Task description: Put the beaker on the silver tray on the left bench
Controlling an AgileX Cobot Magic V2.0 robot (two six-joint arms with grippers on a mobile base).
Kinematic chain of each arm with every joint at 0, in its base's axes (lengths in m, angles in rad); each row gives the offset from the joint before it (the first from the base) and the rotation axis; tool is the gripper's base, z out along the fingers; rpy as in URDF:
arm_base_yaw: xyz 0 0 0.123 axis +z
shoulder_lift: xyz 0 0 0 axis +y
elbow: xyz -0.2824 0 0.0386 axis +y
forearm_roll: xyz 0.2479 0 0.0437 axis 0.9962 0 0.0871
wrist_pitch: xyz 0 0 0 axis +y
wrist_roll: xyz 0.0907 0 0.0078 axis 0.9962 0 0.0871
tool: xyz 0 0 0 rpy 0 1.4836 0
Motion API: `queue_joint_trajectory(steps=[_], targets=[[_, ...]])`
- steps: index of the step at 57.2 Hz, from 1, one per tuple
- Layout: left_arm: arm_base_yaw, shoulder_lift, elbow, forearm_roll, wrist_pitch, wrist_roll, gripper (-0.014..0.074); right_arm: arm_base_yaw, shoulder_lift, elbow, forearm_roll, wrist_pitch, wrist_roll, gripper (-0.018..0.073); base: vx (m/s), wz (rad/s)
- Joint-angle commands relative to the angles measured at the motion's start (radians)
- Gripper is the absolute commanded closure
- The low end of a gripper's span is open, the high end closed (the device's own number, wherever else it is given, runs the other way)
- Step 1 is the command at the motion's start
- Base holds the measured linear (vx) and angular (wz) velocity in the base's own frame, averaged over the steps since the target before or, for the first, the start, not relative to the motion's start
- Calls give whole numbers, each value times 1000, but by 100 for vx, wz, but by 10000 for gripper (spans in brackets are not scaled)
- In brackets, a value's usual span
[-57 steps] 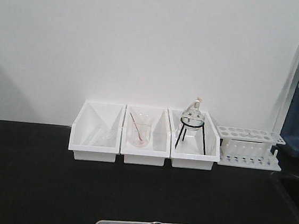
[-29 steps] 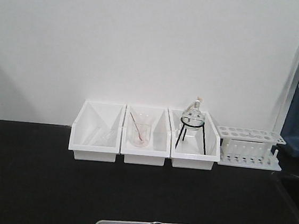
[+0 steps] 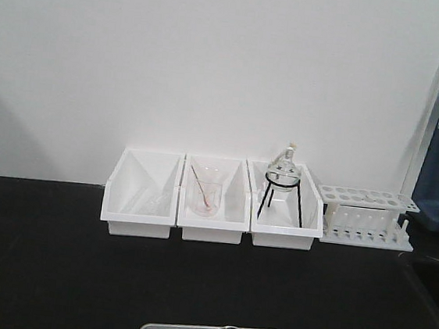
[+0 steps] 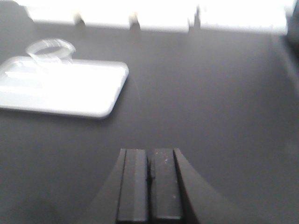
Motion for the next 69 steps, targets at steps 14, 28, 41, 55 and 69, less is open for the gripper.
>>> queue_joint_trajectory(steps=[14,28,41,55,69], targets=[[-6,-16,28,-2,-78,-3,595,-206,-38,11,8,-117,13,567,0,0],[-6,-16,28,-2,-78,-3,595,-206,-38,11,-5,-206,183,567,0,0],[-6,-16,28,-2,-78,-3,595,-206,-38,11,-2,-205,168,567,0,0],[-6,-16,28,-2,-78,-3,595,-206,-38,11,-2,-205,168,567,0,0],[-6,-16,28,-2,-78,-3,595,-206,-38,11,-2,-205,168,567,0,0]])
